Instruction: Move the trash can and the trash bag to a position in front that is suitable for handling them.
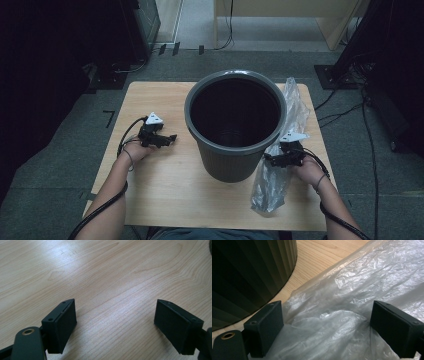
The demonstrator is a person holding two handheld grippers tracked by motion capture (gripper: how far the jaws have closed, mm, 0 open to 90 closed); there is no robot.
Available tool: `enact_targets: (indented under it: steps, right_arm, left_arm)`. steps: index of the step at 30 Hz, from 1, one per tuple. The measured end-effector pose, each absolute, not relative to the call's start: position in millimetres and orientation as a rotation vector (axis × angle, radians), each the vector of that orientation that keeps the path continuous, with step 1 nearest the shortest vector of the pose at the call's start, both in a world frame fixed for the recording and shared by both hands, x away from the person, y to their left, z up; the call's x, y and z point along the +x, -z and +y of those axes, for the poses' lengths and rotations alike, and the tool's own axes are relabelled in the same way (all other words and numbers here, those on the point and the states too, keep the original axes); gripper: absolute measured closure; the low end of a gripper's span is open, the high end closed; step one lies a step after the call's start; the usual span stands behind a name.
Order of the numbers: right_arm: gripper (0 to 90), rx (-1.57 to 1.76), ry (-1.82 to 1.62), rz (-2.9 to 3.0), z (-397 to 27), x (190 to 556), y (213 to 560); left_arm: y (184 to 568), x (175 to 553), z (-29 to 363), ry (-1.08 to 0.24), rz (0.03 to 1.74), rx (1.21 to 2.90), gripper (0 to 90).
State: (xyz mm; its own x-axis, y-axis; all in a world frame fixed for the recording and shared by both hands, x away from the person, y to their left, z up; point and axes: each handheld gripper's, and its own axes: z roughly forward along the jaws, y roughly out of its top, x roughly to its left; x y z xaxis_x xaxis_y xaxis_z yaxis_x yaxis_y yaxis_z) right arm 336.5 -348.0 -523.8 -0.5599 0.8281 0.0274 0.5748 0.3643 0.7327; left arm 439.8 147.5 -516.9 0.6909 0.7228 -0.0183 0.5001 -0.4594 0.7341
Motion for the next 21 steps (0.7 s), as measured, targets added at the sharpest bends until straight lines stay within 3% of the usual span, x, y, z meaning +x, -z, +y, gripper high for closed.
enact_targets:
  steps: [17,21]
  right_arm:
    - [11.4,1.231,-1.016,2.285,-348,336,524]
    - [11.3,1.230,-1.016,2.285,-348,337,524]
  left_arm:
    - [516,445,152,-0.340,0.992,2.098,17.2]
    - [511,453,149,-0.345,1.032,2.155,17.3]
